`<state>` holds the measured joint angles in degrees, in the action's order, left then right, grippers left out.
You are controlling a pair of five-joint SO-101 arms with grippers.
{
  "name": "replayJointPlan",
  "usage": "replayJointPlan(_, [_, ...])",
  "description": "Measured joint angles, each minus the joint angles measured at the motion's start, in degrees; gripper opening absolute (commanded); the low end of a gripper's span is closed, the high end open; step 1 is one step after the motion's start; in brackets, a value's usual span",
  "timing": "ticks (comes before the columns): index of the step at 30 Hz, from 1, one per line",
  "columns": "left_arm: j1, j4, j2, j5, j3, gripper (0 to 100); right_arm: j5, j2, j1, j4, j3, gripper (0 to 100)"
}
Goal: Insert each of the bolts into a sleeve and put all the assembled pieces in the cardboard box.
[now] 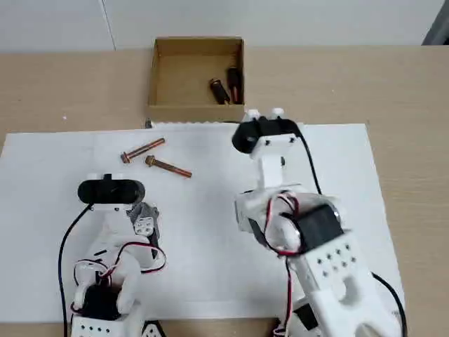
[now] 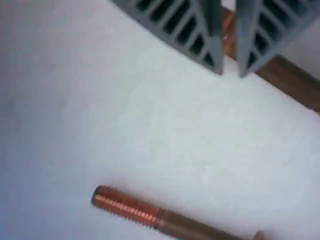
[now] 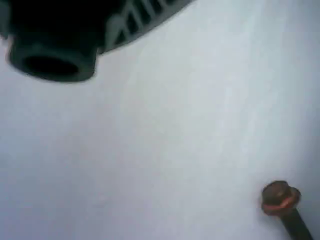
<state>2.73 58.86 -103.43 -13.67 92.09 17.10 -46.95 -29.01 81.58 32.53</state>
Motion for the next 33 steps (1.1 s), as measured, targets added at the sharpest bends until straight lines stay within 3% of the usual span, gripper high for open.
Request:
replayJointPlan(6, [0.0,3.7,0.2,0.0,-10.6,1,0.0,-9.4,5.4,3.6,-0.2,0.4])
replayJointPlan(13, [0.0,5.6,19.0,-0.4,-26.7,1,0.0,-16.2,13.3,6.0,-0.2,0.4])
replayJointPlan(24, [0.0,7.9,64.0,-12.7,-62.1,1,0.0,-26.4,20.0,6.0,5.6,0.4])
replayJointPlan(33, [0.0,8.4,88.2,-27.3,-74.0,1,0.0,-38.9,19.8,6.0,16.4,0.4])
